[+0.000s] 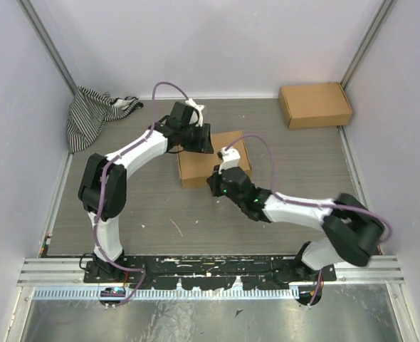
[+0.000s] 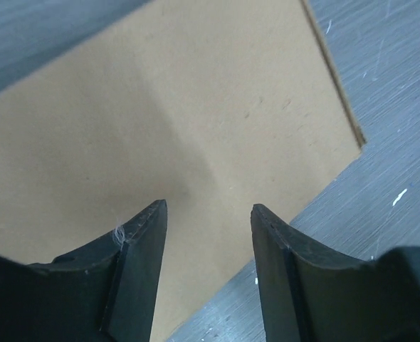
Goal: Fold the paper box
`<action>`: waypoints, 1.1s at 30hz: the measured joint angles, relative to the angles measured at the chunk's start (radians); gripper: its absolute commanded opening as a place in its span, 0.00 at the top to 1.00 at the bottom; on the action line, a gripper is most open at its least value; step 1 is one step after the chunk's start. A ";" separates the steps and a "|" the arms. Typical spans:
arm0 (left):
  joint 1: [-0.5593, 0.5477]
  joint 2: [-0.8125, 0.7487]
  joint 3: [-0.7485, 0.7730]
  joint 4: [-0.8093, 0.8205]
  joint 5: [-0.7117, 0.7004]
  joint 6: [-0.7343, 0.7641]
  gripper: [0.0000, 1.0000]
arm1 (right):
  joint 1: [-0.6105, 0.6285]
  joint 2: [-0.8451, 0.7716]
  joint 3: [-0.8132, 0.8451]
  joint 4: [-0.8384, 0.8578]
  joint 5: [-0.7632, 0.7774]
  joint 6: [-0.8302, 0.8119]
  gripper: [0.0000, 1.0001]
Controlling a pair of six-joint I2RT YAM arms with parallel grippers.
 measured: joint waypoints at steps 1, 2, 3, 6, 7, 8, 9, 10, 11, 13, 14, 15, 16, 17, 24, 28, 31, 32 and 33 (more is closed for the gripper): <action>0.001 -0.005 0.019 -0.011 -0.007 -0.001 0.40 | 0.000 -0.055 -0.002 -0.035 0.018 -0.002 0.90; 0.001 -0.015 0.026 -0.011 -0.016 -0.003 0.39 | 0.000 -0.119 -0.001 -0.076 0.046 -0.004 0.83; 0.001 -0.035 0.021 -0.015 -0.032 -0.009 0.38 | 0.000 -0.174 0.005 -0.115 0.075 -0.005 0.74; 0.002 -0.145 -0.040 -0.034 -0.090 -0.038 0.37 | -0.019 -0.248 0.098 -0.311 0.158 -0.011 0.37; 0.002 -0.196 -0.077 -0.037 -0.111 -0.050 0.37 | -0.031 -0.236 0.140 -0.362 0.170 -0.010 0.31; 0.002 -0.251 -0.120 -0.042 -0.131 -0.065 0.36 | -0.048 -0.212 0.189 -0.420 0.181 -0.010 0.26; 0.002 -0.303 -0.163 -0.045 -0.150 -0.079 0.36 | -0.066 -0.185 0.231 -0.465 0.187 -0.009 0.23; 0.003 -0.343 -0.199 -0.047 -0.167 -0.092 0.36 | -0.090 -0.157 0.264 -0.504 0.188 -0.009 0.23; 0.004 -0.393 -0.250 -0.047 -0.188 -0.109 0.36 | -0.117 -0.132 0.283 -0.533 0.182 -0.007 0.22; 0.008 -0.446 -0.322 -0.051 -0.217 -0.136 0.35 | -0.182 -0.095 0.290 -0.575 0.148 -0.002 0.22; 0.011 -0.463 -0.361 -0.050 -0.231 -0.149 0.35 | -0.233 -0.073 0.289 -0.602 0.111 0.005 0.23; 0.014 -0.469 -0.393 -0.051 -0.244 -0.161 0.35 | -0.269 -0.058 0.289 -0.613 0.090 0.010 0.23; 0.015 -0.467 -0.417 -0.051 -0.254 -0.170 0.35 | -0.314 -0.039 0.289 -0.619 0.061 0.013 0.24; 0.018 -0.459 -0.431 -0.053 -0.263 -0.177 0.35 | -0.354 -0.022 0.289 -0.620 0.032 0.014 0.24; 0.023 -0.334 -0.410 -0.059 -0.282 -0.193 0.35 | -0.472 0.042 0.293 -0.624 -0.114 0.003 0.28; 0.025 -0.254 -0.373 -0.057 -0.269 -0.197 0.36 | -0.474 0.085 0.315 -0.623 -0.174 -0.011 0.30; 0.027 -0.222 -0.342 -0.043 -0.261 -0.199 0.36 | -0.477 0.140 0.336 -0.616 -0.192 -0.011 0.32; 0.028 -0.209 -0.329 -0.039 -0.254 -0.199 0.36 | -0.479 0.153 0.350 -0.612 -0.202 -0.011 0.33; 0.029 -0.197 -0.317 -0.035 -0.250 -0.199 0.36 | -0.484 0.166 0.364 -0.606 -0.204 -0.011 0.34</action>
